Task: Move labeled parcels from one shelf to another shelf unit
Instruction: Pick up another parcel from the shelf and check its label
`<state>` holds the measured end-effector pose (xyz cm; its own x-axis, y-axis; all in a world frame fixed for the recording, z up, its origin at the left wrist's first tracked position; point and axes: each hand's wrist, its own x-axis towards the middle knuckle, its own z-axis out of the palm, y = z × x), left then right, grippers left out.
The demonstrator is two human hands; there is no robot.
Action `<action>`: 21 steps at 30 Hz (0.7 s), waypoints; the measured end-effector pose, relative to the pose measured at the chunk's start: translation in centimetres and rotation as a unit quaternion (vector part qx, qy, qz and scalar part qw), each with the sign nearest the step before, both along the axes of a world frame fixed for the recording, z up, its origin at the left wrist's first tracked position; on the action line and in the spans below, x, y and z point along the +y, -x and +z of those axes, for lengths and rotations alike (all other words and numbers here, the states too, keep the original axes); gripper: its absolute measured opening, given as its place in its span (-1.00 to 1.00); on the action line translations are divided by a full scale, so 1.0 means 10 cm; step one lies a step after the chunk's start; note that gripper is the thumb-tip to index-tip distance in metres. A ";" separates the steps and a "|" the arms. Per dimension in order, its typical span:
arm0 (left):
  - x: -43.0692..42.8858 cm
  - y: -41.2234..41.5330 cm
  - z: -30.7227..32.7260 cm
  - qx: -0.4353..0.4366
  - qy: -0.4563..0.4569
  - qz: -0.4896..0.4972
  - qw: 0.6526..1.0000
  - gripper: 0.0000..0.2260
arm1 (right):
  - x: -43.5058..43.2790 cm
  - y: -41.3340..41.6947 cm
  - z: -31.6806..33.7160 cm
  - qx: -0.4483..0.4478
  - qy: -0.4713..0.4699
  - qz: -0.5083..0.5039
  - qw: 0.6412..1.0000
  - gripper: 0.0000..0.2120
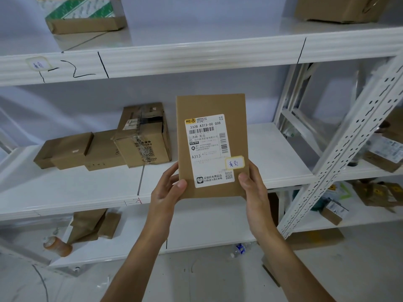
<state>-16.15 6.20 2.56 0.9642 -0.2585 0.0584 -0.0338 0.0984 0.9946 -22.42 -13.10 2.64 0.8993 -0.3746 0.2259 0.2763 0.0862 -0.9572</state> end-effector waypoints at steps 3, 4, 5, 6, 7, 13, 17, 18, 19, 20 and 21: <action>0.00 -0.08 -0.03 0.014 0.005 0.012 1.000 -0.30 | -0.04 -0.06 -0.01 0.023 0.006 0.021 0.999 -0.38; -0.01 -0.11 -0.04 0.018 0.003 0.015 1.000 -0.29 | -0.06 -0.10 -0.02 0.031 0.008 0.029 0.999 -0.42; -0.02 -0.15 -0.06 0.022 0.000 0.017 1.000 -0.28 | -0.08 -0.14 -0.03 0.041 0.012 0.034 0.999 -0.44; -0.03 -0.20 -0.07 0.027 -0.003 0.018 0.999 -0.28 | -0.10 -0.18 -0.04 0.049 0.017 0.039 0.998 -0.44; -0.05 -0.25 -0.08 0.033 -0.003 0.019 0.999 -0.27 | -0.12 -0.22 -0.04 0.059 0.021 0.041 0.997 -0.43; -0.19 -0.52 -0.19 0.078 -0.030 0.016 0.996 -0.48 | -0.23 -0.48 -0.10 0.131 0.055 0.032 0.989 -0.47; -0.22 -0.64 -0.24 0.098 -0.050 0.010 0.994 -0.62 | -0.22 -0.58 -0.09 0.169 0.064 0.028 0.983 -0.44; -0.22 -0.65 -0.23 0.102 -0.052 0.007 0.993 -0.62 | -0.21 -0.60 -0.10 0.176 0.068 0.026 0.982 -0.44; -0.22 -0.65 -0.22 0.103 -0.054 0.005 0.993 -0.62 | -0.20 -0.61 -0.10 0.185 0.072 0.024 0.980 -0.44; -0.21 -0.66 -0.20 0.103 -0.056 0.003 0.993 -0.60 | -0.17 -0.63 -0.10 0.194 0.077 0.021 0.978 -0.44; -0.19 -0.66 -0.18 0.102 -0.057 0.003 0.993 -0.59 | -0.14 -0.65 -0.10 0.204 0.080 0.016 0.975 -0.45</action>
